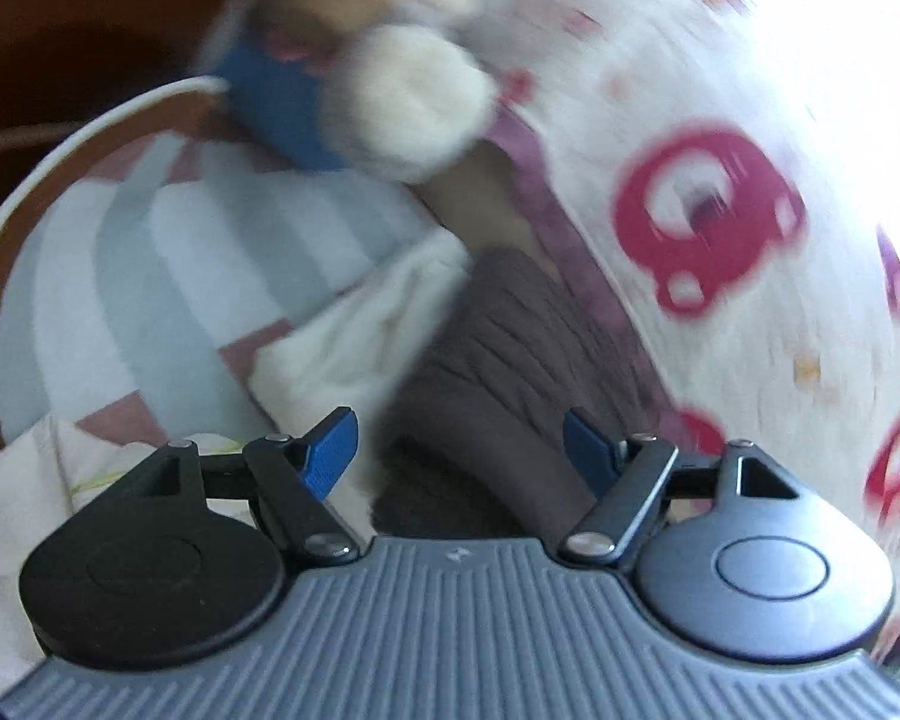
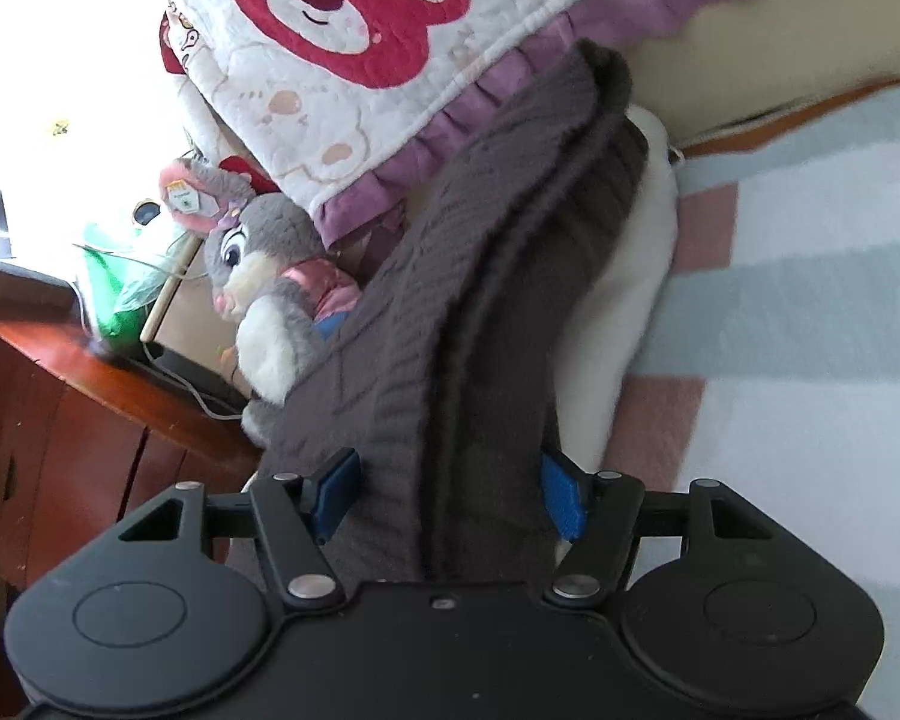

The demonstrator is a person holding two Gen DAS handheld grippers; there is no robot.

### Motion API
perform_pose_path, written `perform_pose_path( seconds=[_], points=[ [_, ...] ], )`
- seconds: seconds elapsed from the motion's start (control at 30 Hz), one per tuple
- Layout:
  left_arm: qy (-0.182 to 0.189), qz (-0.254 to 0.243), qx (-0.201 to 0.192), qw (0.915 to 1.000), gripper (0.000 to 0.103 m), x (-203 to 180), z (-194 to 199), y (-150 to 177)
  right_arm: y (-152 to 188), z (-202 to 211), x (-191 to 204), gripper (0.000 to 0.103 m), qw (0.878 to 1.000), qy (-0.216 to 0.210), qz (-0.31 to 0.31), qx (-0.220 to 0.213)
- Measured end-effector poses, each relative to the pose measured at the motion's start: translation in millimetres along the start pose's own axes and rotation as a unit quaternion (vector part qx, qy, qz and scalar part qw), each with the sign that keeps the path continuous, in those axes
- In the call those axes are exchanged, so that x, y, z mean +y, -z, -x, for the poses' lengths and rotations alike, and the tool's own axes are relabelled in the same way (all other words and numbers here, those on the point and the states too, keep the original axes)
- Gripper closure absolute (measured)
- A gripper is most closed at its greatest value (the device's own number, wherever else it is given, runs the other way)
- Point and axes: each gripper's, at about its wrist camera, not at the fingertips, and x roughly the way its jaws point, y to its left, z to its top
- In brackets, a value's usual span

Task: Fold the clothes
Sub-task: 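Lift the folded sweater with both grippers and carry it toward the cream blanket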

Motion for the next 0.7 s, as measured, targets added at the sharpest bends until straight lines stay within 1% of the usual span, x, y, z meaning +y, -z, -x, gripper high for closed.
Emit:
perform_pose_path(
  seconds=[0.03,0.07,0.1,0.17,0.23,0.3,0.37,0.4,0.47,0.5,0.57,0.6,0.67,0.7],
  points=[
    [-0.014,-0.050,0.005,0.9987,0.028,-12.2,-2.5,6.9,2.6,2.1,-3.6,0.032,1.000,-0.005,-0.006,0.009],
    [-0.037,-0.094,0.011,0.9948,0.028,-22.2,-6.3,12.2,5.5,3.9,-7.2,0.031,1.000,-0.010,-0.013,0.017],
    [-0.059,-0.137,0.017,0.9886,0.028,-31.9,-10.2,17.6,9.6,3.7,-10.1,0.031,0.999,-0.013,-0.018,0.025],
    [-0.105,-0.192,0.021,0.9755,0.028,-45.7,-19.0,30.2,17.7,3.2,-15.5,0.031,0.999,-0.016,-0.028,0.040],
    [-0.086,-0.216,0.033,0.9719,0.027,-53.5,-24.1,42.0,23.2,3.4,-15.1,0.031,0.999,-0.016,-0.022,0.036],
    [-0.089,-0.253,0.046,0.9623,0.027,-61.8,-30.6,54.5,24.3,2.3,-14.1,0.031,0.999,-0.020,-0.025,0.033],
    [-0.130,-0.306,0.038,0.9424,0.027,-72.4,-38.4,64.4,24.6,-1.5,-13.2,0.031,0.999,-0.022,-0.029,0.033],
    [-0.152,-0.317,0.033,0.9355,0.027,-74.7,-45.1,63.6,24.9,-3.7,-12.9,0.031,0.999,-0.023,-0.031,0.034],
    [-0.169,-0.307,0.024,0.9361,0.029,-77.7,-57.2,54.6,27.1,-6.5,-13.1,0.031,0.998,-0.033,-0.050,0.037],
    [-0.180,-0.302,0.013,0.9360,0.029,-80.8,-61.5,48.6,28.3,-7.5,-12.8,0.031,0.997,-0.039,-0.059,0.038],
    [-0.211,-0.311,-0.011,0.9266,0.030,-88.0,-66.8,40.3,31.2,-4.5,-5.7,0.032,0.995,-0.069,-0.059,0.041],
    [-0.222,-0.313,-0.026,0.9232,0.030,-90.8,-66.9,37.3,31.7,-4.0,-2.4,0.032,0.994,-0.080,-0.058,0.044],
    [-0.225,-0.292,-0.045,0.9286,0.030,-90.7,-64.7,31.8,31.3,-2.7,-0.4,0.032,0.993,-0.090,-0.066,0.047],
    [-0.221,-0.279,-0.046,0.9334,0.030,-86.0,-61.7,33.6,30.4,-1.6,-3.0,0.032,0.992,-0.090,-0.076,0.047]
  ],
)
